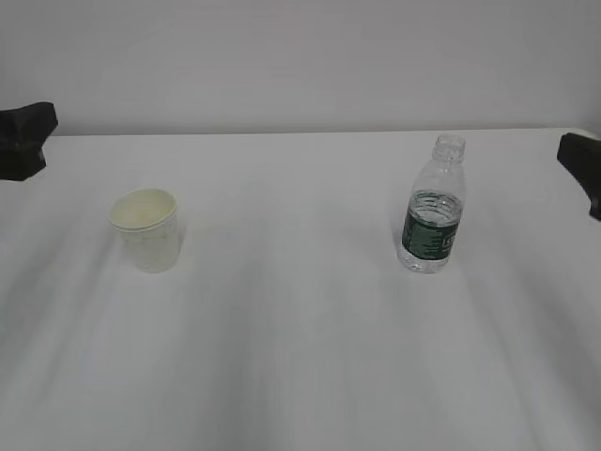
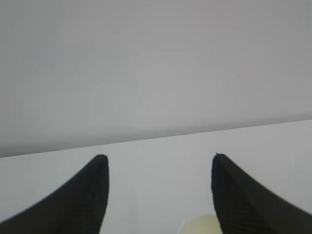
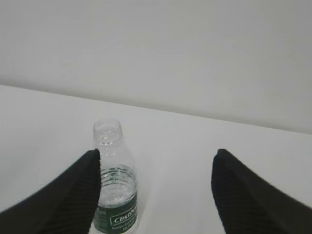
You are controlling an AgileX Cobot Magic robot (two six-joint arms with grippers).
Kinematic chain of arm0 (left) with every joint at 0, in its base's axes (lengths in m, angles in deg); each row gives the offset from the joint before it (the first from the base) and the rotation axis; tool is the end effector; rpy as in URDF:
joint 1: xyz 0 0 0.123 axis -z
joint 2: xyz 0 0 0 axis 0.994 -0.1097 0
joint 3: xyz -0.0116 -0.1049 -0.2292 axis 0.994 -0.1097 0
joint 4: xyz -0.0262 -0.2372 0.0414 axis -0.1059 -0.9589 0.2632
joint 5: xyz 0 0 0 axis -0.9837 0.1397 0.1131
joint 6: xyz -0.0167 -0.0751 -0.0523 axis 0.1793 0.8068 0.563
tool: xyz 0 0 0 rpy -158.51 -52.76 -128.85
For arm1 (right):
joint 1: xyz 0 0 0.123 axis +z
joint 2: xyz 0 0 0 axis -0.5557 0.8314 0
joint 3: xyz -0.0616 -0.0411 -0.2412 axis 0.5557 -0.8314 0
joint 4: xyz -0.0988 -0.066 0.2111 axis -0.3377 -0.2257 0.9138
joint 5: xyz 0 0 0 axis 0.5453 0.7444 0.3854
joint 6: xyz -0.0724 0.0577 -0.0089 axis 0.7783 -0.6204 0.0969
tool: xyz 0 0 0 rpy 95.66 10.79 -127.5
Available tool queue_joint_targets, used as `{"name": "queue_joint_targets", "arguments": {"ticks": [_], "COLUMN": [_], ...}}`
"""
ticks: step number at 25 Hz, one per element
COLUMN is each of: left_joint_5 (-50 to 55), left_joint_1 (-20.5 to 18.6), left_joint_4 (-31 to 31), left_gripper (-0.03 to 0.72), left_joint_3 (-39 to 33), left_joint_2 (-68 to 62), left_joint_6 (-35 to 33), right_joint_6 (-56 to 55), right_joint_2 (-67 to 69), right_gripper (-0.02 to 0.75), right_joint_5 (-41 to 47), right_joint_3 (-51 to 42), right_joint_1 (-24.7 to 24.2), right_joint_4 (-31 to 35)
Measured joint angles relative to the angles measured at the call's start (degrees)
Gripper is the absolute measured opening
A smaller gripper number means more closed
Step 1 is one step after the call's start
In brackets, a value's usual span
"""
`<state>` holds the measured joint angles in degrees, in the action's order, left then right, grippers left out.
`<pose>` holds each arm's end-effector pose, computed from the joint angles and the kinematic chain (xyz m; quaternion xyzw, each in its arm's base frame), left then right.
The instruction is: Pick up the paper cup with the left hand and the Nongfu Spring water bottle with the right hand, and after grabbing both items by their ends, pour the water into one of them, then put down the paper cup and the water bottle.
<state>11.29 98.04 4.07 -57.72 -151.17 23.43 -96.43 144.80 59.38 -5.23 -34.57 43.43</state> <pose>0.2559 -0.0626 0.2140 0.0693 0.7375 -0.0852 0.6664 0.2192 0.0180 0.2229 -0.1126 0.7581 0.0451 0.6408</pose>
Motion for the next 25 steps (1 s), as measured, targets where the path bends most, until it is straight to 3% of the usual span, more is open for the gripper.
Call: {"name": "queue_joint_targets", "arguments": {"ticks": [12,25], "left_joint_5": [-22.0,-24.1], "left_joint_1": [0.0,0.0], "left_joint_4": [3.0,9.2], "left_gripper": [0.47,0.465], "left_joint_3": [-12.4,-16.1], "left_joint_2": [-5.9,-8.5], "left_joint_6": [5.3,5.5], "right_joint_6": [-3.2,-3.2], "right_joint_2": [6.6,19.2], "right_gripper": [0.538,0.538], "right_joint_5": [-10.3,-17.4], "right_joint_3": [-5.3,-6.5], "right_joint_1": [0.0,0.0], "right_joint_4": [-1.3,-2.7]}}
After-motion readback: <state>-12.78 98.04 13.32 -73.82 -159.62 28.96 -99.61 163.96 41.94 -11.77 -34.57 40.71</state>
